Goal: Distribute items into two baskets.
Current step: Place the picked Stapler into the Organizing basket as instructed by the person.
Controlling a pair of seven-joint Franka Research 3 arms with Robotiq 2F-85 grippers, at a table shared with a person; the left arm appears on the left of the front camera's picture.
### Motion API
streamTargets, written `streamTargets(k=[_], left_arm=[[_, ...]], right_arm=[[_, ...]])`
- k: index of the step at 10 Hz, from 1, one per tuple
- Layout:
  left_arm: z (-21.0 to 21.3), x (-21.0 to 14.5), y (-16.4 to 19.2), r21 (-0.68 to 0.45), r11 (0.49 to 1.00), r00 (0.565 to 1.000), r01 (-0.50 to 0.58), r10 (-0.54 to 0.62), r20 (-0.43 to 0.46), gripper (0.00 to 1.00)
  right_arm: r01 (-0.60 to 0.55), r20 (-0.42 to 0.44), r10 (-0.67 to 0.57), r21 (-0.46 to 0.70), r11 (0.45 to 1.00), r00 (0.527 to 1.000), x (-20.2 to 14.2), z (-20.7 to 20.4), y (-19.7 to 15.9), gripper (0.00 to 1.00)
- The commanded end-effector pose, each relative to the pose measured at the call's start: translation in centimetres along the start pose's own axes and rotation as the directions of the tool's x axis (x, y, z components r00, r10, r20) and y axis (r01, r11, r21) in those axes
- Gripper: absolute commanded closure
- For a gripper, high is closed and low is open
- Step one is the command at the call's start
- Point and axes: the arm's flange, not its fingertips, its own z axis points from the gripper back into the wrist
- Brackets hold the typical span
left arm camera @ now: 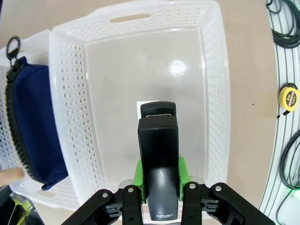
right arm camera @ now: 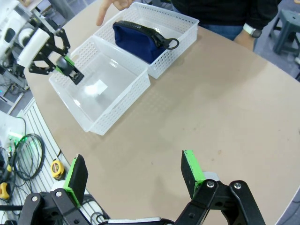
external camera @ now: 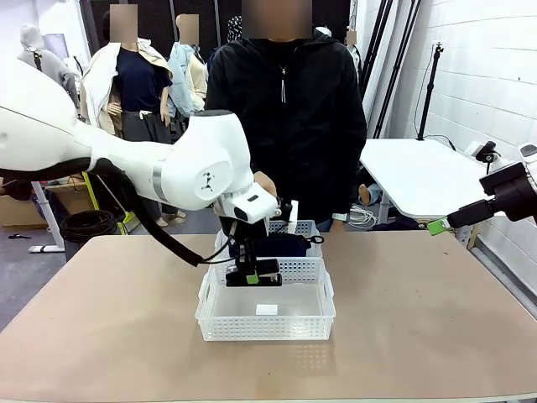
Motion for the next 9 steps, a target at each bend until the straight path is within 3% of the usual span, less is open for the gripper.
streamTargets(k=[1,8,9], left_arm=[[-1.4,0.8,0.9,-0.015,1.0,0.999,-0.021,0.021,-0.039,1.0],[-4.6,0.7,1.2,-0.076,0.997,0.999,0.008,-0.012,-0.045,1.0],[-4.7,0.8,1.1,-0.08,0.997,0.999,0.011,-0.014,-0.045,0.89]], right_arm=[[0.016,0.004,-0.016,0.008,1.0,1.0,0.1,-0.1,0.1,0.0],[0.016,0.004,-0.016,0.008,1.0,1.0,0.1,-0.1,0.1,0.0],[0.016,0.004,-0.016,0.008,1.0,1.0,0.1,-0.1,0.1,0.0]])
